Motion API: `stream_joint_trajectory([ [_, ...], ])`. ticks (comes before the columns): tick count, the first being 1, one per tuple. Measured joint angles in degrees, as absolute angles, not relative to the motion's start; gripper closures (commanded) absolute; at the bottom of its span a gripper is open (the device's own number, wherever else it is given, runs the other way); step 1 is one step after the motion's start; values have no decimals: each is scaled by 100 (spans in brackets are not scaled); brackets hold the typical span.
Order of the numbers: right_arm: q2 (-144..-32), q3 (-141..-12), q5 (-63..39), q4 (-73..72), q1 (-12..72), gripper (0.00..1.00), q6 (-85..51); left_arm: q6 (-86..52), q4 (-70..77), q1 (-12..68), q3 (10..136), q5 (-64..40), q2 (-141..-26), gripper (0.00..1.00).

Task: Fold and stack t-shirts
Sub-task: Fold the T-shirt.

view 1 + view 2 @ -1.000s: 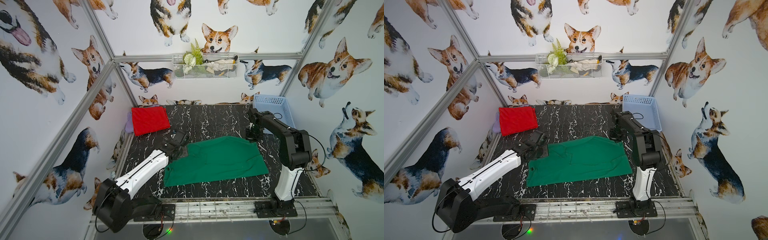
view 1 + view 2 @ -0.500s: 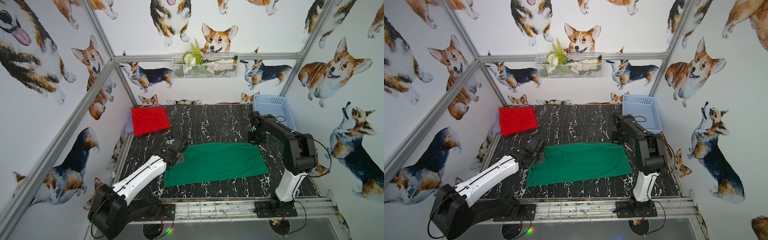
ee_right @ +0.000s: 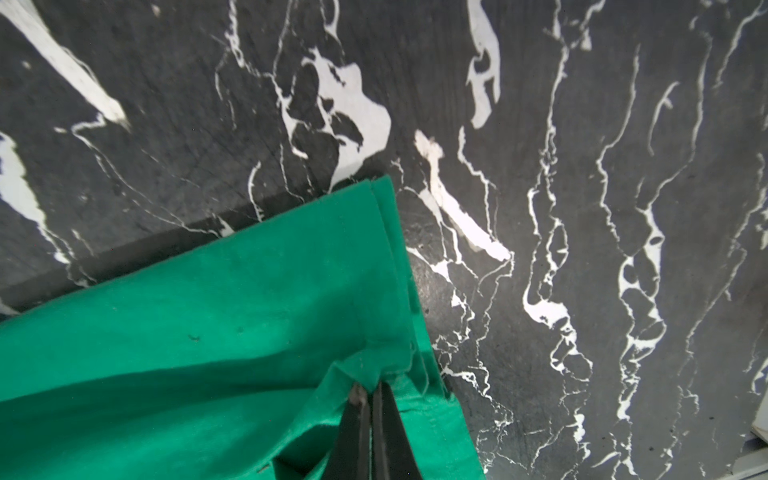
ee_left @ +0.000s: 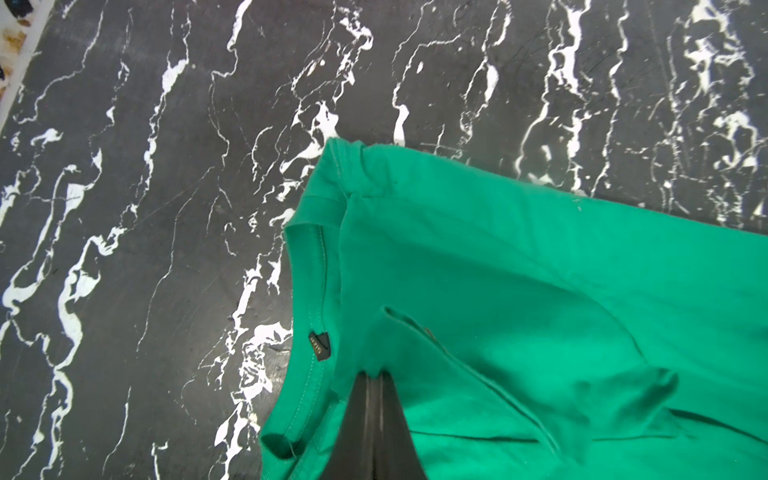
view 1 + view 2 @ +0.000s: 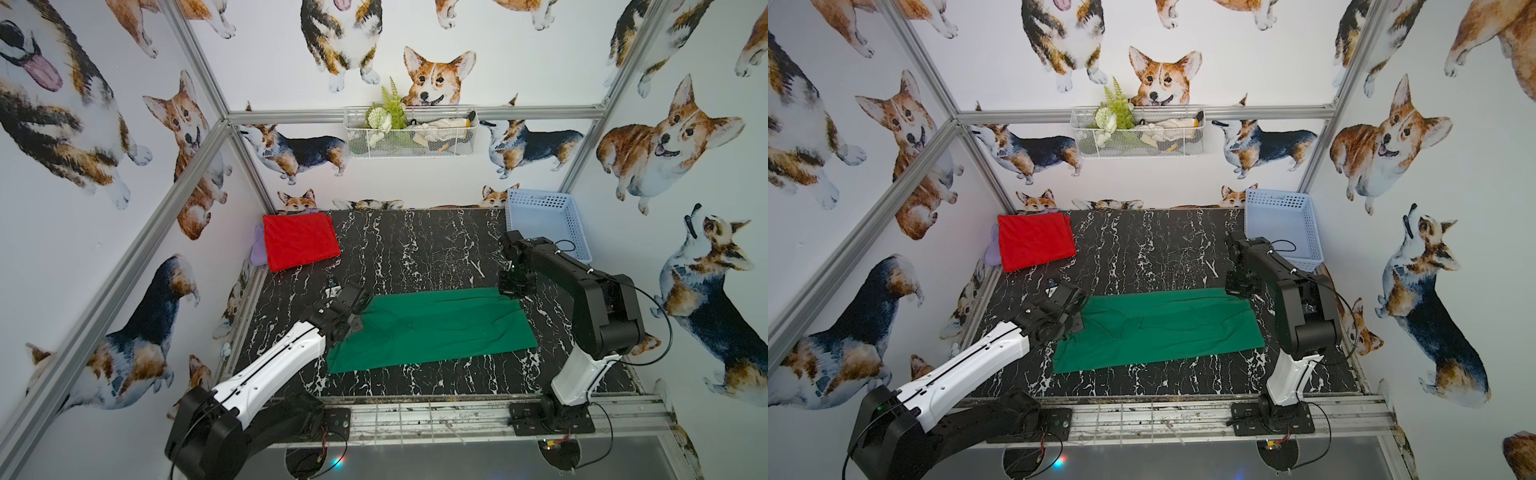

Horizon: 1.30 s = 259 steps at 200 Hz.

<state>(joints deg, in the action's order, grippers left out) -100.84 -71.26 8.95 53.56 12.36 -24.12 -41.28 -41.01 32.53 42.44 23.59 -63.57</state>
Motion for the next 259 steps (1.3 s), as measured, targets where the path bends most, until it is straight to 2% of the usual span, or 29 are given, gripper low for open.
stream_joint_trajectory([
  [11,-10044,-7039,891,5323,1236,86,-2418,-4152,-4097,3253,4200,2359,-6344,100],
  [23,-9985,-6908,886,5284,1234,79,-2436,-4156,-4095,3253,4154,2344,-6342,100],
  [48,-9780,-6683,882,5262,1234,74,-2467,-4195,-4093,3256,4086,2335,-6233,88],
  [69,-9557,-6650,873,5264,1234,69,-2482,-4195,-4101,3258,4082,2346,-6077,81],
  [119,-9421,-7063,875,5380,1234,69,-2504,-4193,-4185,3258,4101,2362,-6020,78],
  [164,-9854,-7369,742,5404,1234,70,-2497,-4189,-4095,3258,4091,2305,-6228,77],
  [259,-9953,-6412,235,4711,1238,72,-2565,-4150,-3774,3253,4016,2126,-7013,75],
])
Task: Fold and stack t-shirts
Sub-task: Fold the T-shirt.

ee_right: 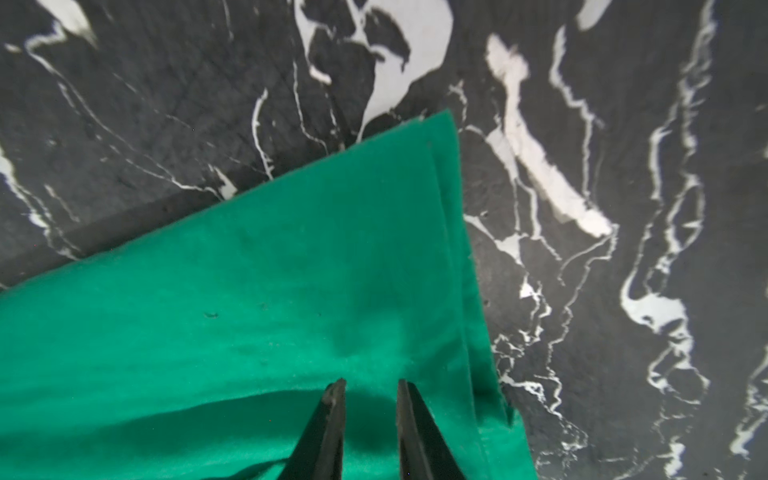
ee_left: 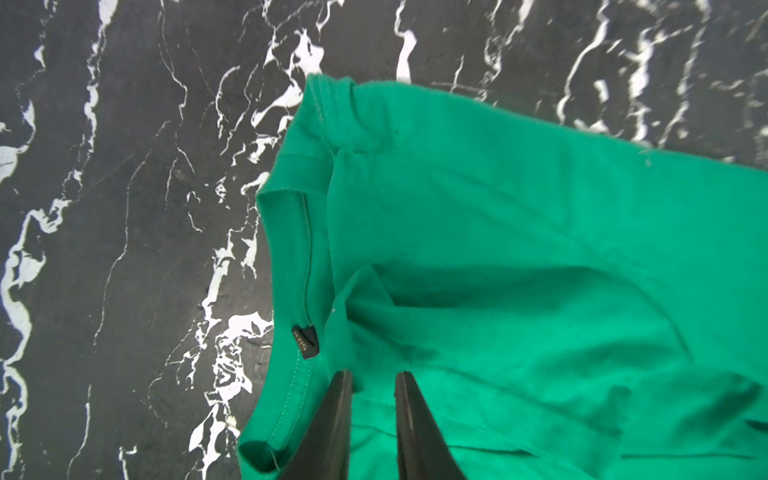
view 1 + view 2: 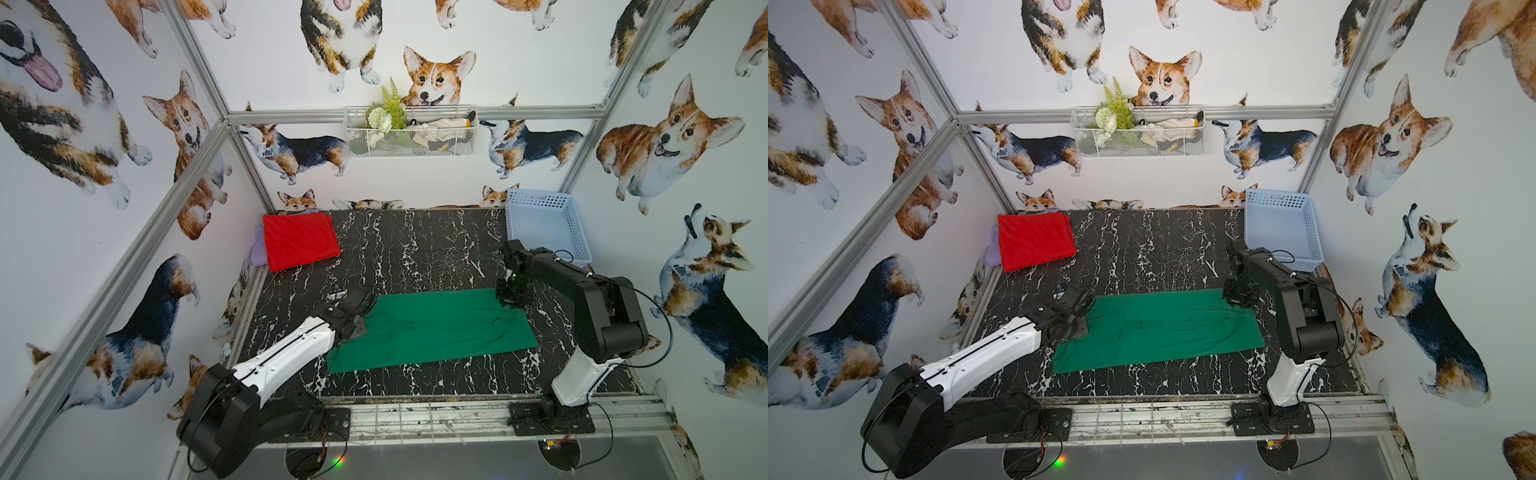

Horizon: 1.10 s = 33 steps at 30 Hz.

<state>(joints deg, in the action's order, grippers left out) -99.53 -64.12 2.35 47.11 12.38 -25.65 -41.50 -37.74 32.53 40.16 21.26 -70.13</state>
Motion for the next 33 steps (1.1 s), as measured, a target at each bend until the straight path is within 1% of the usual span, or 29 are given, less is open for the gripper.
stream_joint_trajectory([
  [5,-9839,-6289,150,4637,1238,72,-2567,-4217,-3760,3253,3955,2220,-7194,75],
  [9,-9723,-6248,148,4611,1238,72,-2569,-4377,-3780,3267,3651,2185,-7194,75],
  [16,-9564,-6226,145,4609,1238,72,-2578,-4727,-3809,3494,3310,2064,-6716,75],
  [21,-9378,-6224,128,4613,1238,72,-2589,-4943,-3962,3861,3444,2069,-6445,74],
  [25,-9258,-6237,123,4639,1243,72,-2589,-4963,-4021,3968,3684,2126,-6340,72],
  [30,-9137,-6243,8,4663,1315,73,-2589,-4783,-4001,3868,4178,2206,-6834,73],
  [33,-9078,-6243,-108,4668,1417,76,-2582,-4584,-3813,3699,4506,2158,-7310,74],
])
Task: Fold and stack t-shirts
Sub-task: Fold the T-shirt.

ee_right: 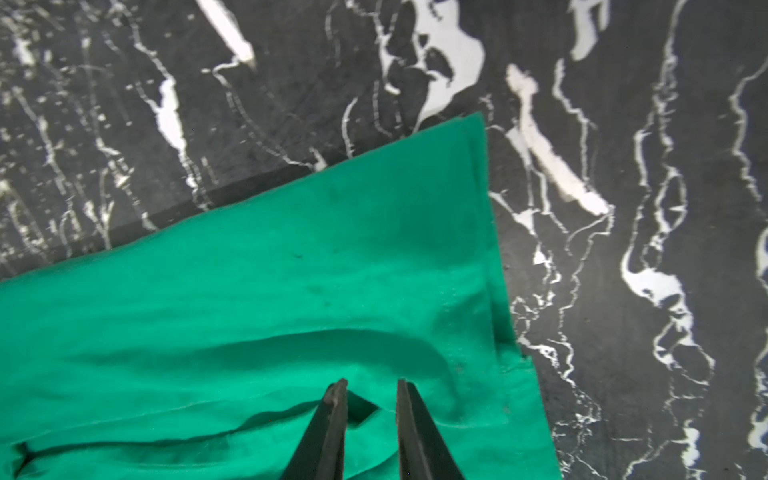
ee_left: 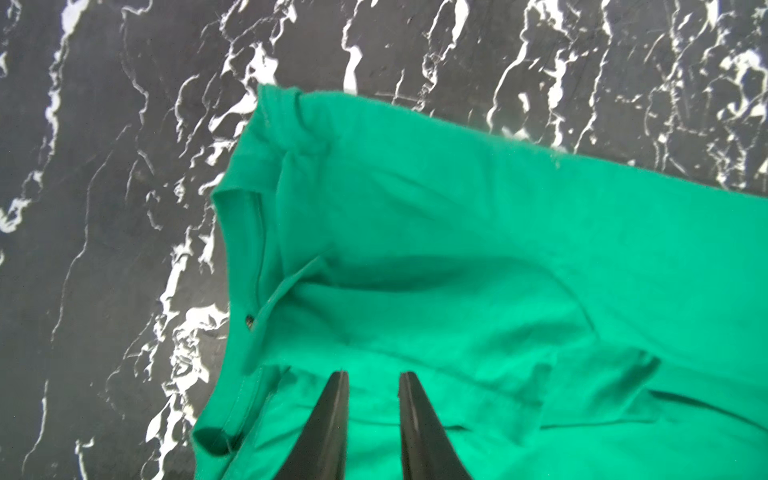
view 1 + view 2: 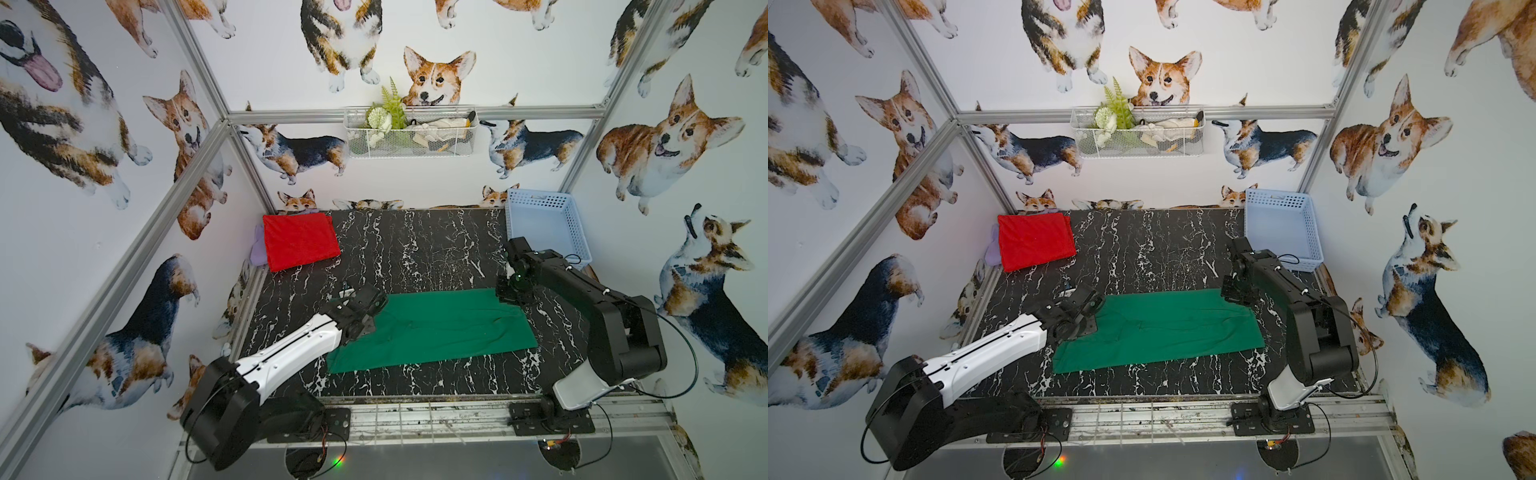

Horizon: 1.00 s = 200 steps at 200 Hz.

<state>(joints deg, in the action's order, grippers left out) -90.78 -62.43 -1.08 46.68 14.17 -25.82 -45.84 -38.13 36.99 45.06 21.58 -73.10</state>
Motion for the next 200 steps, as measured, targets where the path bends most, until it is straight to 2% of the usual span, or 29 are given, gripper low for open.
stream_joint_trajectory([
  [52,-8855,-6093,-1179,4486,1682,79,-2410,-3962,-3232,2823,5570,1745,-8739,79],
  [86,-8875,-6005,-1704,4292,1761,78,-2346,-3669,-3114,2569,5948,1402,-9421,81],
  [144,-9074,-5822,-1892,4084,1767,74,-2285,-3741,-2945,3002,4919,847,-8621,78],
  [168,-9105,-5789,-1900,4003,1774,73,-2290,-3830,-3059,3511,4692,845,-8538,78],
  [200,-9035,-5745,-1914,3944,1774,71,-2333,-4018,-3022,3765,4475,906,-8477,78],
])
